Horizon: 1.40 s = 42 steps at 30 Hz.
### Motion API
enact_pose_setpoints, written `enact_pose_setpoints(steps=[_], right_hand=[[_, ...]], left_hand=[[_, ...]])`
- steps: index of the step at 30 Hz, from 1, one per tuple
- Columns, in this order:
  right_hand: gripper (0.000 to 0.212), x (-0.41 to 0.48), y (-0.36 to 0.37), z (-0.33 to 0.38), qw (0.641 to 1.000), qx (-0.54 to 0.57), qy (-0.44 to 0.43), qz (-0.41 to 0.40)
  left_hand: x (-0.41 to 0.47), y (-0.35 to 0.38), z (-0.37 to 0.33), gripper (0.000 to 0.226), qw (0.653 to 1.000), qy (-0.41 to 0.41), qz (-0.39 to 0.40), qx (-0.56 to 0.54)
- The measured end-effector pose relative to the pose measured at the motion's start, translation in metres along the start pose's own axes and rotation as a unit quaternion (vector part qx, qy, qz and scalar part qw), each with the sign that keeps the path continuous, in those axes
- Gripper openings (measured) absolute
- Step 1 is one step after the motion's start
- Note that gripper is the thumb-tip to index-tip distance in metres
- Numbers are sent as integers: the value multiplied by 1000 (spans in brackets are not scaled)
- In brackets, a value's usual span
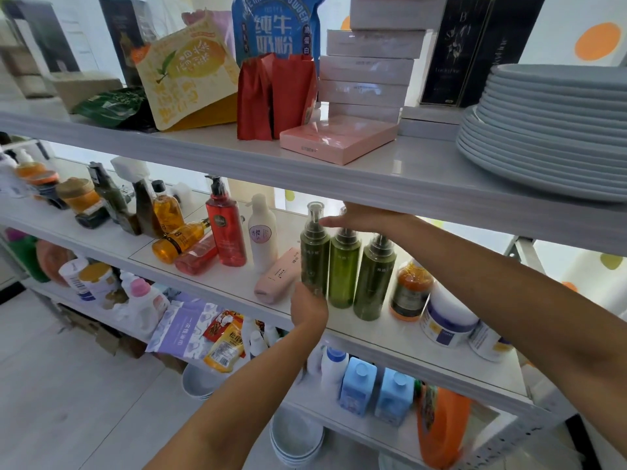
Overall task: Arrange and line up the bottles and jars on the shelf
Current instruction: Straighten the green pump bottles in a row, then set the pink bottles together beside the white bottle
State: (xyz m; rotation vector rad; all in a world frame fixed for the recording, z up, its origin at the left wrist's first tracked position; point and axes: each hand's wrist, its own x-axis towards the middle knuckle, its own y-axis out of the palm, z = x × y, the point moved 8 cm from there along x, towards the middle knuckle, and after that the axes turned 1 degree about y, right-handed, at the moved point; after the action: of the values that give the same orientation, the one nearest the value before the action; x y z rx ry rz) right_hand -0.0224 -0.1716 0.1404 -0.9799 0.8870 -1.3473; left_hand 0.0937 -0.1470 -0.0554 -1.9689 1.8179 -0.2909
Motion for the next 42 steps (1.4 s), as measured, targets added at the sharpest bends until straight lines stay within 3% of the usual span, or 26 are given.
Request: enact_pose_setpoints(steps=[4,7,10,13,16,20,28,33,35,37,39,42], right_hand=[[58,10,18,25,997,-25,-62,29],[54,19,20,31,997,-33,-59,24],[57,28,21,32,999,8,-46,26],[59,34,21,24,998,65,-3,22],[58,33,23,19,998,10,51,18],[57,26,20,26,992,-98,72,-32],[57,25,19,27,987,-88,133,-11],[60,41,25,40,990,-8,138,12],[54,53,27,48,992,4,127,-12],[47,66,29,54,992,-2,121,-43],[43,81,37,56,990,-22,131,-40],[44,97,55,53,983,-91,158,23]], left_hand=[[17,-30,-11,60,996,51,-66,41],[33,-29,-30,88,990,128,14,61],[46,-29,-42,75,976,188,107,14],[58,-30,-47,48,955,233,173,55],[71,-32,-50,30,936,270,210,84],[75,-31,-50,38,933,260,240,66],[80,-31,-55,38,917,304,237,100],[90,-47,-33,50,934,292,200,50],[98,-64,-16,41,945,286,127,91],[110,-75,4,50,950,243,79,179],[122,-77,28,66,957,139,114,229],[128,-65,51,73,954,5,251,163]])
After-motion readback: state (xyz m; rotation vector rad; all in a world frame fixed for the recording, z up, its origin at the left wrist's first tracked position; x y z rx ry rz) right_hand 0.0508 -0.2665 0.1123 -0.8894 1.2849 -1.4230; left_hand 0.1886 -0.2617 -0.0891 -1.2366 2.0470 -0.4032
